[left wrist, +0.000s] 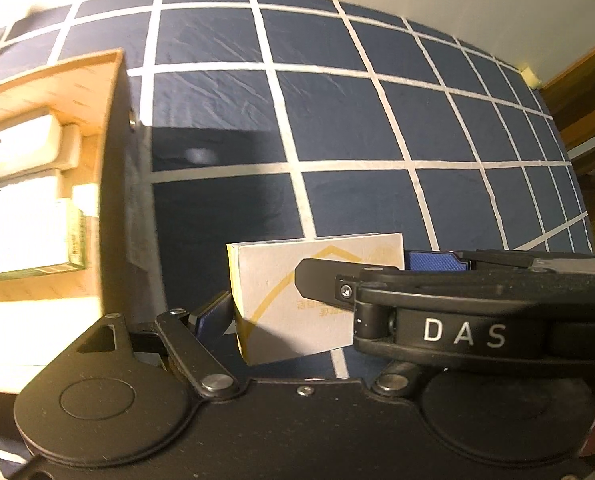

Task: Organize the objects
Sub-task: 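Carry the small box with the right gripper into the yellow box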

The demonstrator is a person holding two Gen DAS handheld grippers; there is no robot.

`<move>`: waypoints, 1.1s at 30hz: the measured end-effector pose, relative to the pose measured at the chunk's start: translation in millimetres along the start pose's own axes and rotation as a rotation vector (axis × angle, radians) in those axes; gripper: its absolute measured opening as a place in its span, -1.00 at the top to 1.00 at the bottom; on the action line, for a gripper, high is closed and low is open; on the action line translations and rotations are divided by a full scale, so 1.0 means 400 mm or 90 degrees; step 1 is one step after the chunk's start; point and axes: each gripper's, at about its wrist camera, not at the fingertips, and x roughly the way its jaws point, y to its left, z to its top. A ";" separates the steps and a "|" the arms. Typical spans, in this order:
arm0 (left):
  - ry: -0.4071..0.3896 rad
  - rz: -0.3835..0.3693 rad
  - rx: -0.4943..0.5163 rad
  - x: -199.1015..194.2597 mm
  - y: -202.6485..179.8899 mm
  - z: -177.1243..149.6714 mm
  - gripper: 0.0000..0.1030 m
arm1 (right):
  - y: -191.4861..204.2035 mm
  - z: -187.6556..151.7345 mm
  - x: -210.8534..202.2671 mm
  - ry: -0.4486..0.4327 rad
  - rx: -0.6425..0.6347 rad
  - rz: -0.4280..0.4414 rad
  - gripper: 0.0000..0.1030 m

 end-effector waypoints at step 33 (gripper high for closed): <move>-0.039 0.011 -0.035 -0.251 0.516 -0.064 -0.48 | 0.566 -0.053 0.178 -0.009 -0.060 0.009 -0.27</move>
